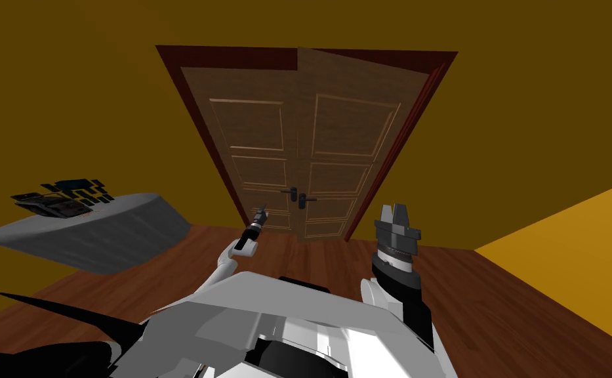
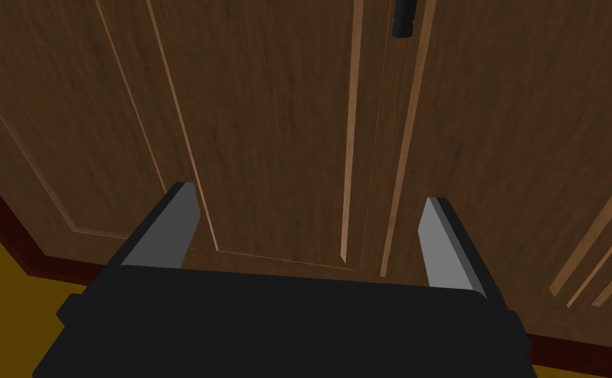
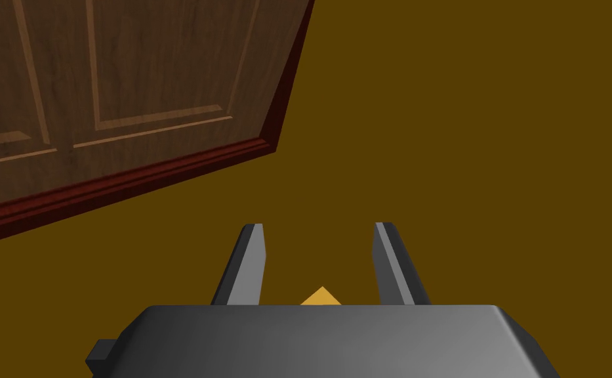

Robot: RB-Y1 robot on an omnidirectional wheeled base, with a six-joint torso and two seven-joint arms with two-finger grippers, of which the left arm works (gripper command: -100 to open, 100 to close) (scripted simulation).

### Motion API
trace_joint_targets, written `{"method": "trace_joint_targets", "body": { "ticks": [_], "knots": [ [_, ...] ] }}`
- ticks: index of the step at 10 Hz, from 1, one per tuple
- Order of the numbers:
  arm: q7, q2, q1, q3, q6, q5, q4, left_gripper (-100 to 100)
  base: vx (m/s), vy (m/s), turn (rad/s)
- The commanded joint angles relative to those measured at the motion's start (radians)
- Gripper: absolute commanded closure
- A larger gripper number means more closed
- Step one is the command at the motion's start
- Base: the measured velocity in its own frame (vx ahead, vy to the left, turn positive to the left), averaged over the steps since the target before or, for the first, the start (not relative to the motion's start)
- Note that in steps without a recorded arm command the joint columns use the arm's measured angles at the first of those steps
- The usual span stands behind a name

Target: Pull the door open

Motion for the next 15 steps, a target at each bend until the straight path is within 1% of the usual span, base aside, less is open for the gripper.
{"method": "trace_joint_targets", "body": {
  "ticks": [1,2,4,5,6,7,8,10,11,12,13,14,15],
  "knots": [
    [0.006,0.006,-0.017,0.004,0.006,0.004,0.031,-100,0.102,-0.023,-0.047],
    [0.010,0.011,-0.026,0.007,0.009,0.006,0.049,-100,0.130,-0.050,-0.048],
    [0.023,0.027,-0.061,0.015,0.021,0.015,0.114,-100,0.170,-0.046,-0.088],
    [0.026,0.031,-0.070,0.016,0.024,0.017,0.130,-100,0.166,-0.049,-0.057],
    [0.034,0.039,-0.091,0.020,0.030,0.022,0.168,-100,0.208,-0.059,-0.089],
    [0.039,0.045,-0.105,0.022,0.035,0.025,0.193,-100,0.215,-0.050,-0.112],
    [0.045,0.049,-0.122,0.023,0.039,0.028,0.218,-100,0.214,-0.046,-0.102],
    [0.052,0.052,-0.146,0.021,0.045,0.031,0.252,-100,0.175,-0.066,-0.098],
    [0.049,0.052,-0.140,0.022,0.043,0.030,0.242,-100,0.087,-0.029,-0.023],
    [0.056,0.081,-0.125,0.047,0.041,0.037,0.263,-100,0.020,0.056,0.110],
    [0.059,0.092,-0.120,0.055,0.040,0.040,0.272,-100,0.005,0.104,0.050],
    [0.061,0.098,-0.118,0.060,0.039,0.041,0.276,-100,0.000,0.078,-0.019],
    [0.069,0.121,-0.110,0.076,0.033,0.047,0.295,-100,0.038,0.050,-0.048]
  ]
}}
